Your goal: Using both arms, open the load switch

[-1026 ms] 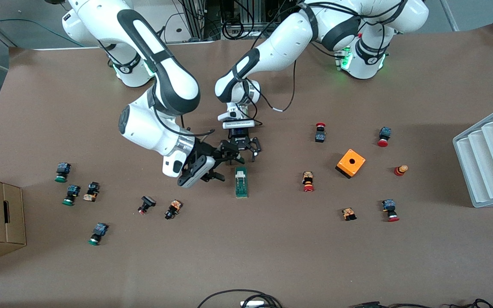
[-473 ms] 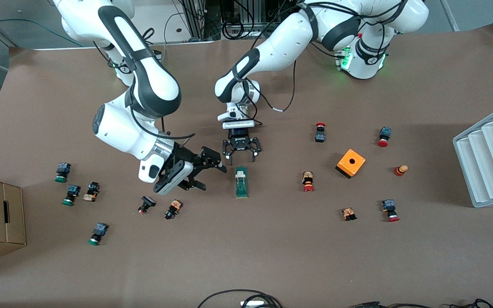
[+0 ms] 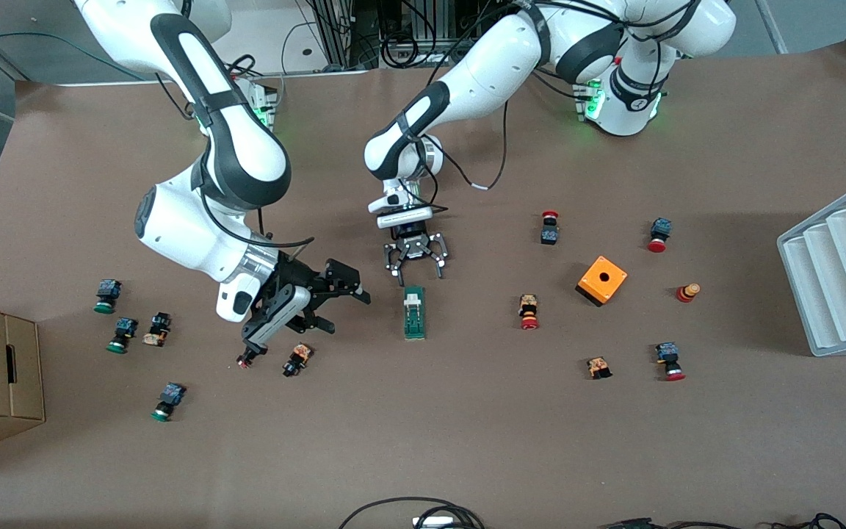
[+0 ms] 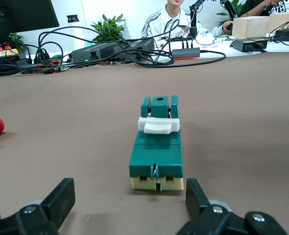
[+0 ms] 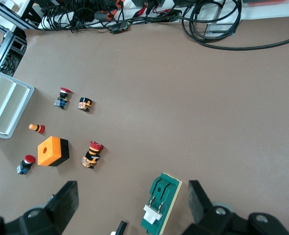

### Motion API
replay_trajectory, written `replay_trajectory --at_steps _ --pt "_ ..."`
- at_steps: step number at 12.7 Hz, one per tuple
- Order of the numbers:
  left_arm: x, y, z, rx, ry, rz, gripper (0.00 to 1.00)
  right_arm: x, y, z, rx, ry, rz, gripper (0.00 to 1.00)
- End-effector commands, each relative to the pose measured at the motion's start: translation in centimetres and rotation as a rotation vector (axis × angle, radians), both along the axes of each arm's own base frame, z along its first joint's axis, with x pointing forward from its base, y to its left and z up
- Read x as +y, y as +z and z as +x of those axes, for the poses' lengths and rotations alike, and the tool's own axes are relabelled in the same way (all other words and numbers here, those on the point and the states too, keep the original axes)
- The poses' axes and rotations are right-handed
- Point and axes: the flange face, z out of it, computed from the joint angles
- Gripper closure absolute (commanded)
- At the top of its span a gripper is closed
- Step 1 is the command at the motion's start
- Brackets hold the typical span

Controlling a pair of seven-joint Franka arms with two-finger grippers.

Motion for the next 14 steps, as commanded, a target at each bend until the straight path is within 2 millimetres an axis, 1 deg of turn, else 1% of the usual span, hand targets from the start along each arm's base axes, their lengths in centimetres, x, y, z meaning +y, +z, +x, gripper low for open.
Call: replay_trajectory --at_steps 1,2,3,4,5,6,8,9,11,13,14 --pt "-0.9 2.9 0.1 0.055 0.017 -0.037 0.00 -1.0 0.9 -0.6 0.014 0.008 -0.005 0.00" --pt "-1.4 4.1 0.1 0.077 0.024 -0.064 0.00 -1.2 0.8 -0.6 0.017 0.008 -0.007 0.00" --pt "-1.6 5.7 0.5 0.112 0.055 -0.099 0.00 -1.4 0.9 -0.5 0.015 0.006 -0.007 0.00" --pt "-2.2 7.7 0.6 0.165 0.070 -0.116 0.00 -1.4 0.8 -0.5 0.017 0.005 -0.007 0.00" --pt "-2.5 9.6 0.7 0.204 0.067 -0.091 0.00 -1.5 0.8 -0.5 0.017 0.004 -0.007 0.00" --pt "-2.5 9.9 0.7 0.230 0.075 -0.069 0.00 -1.6 0.9 -0.4 0.015 0.002 -0.007 0.00" --pt "-2.6 10.9 0.9 0.231 0.075 -0.078 0.00 -1.7 1.0 -0.3 0.001 0.020 -0.036 0.00" --pt "-2.7 10.9 0.9 0.235 0.080 -0.080 0.00 -2.4 1.4 -0.1 -0.011 0.022 -0.053 0.00" --pt "-2.7 11.2 0.9 0.236 0.080 -0.084 0.00 -2.4 1.9 -0.3 -0.003 0.031 -0.045 0.00" --pt "-2.2 11.6 2.0 0.239 0.092 -0.085 0.00 -2.5 2.8 -0.3 0.009 0.005 -0.033 0.00" --pt "-2.3 12.1 2.0 0.247 0.091 -0.081 0.00 -2.5 3.3 -0.3 0.014 -0.009 -0.027 0.00"
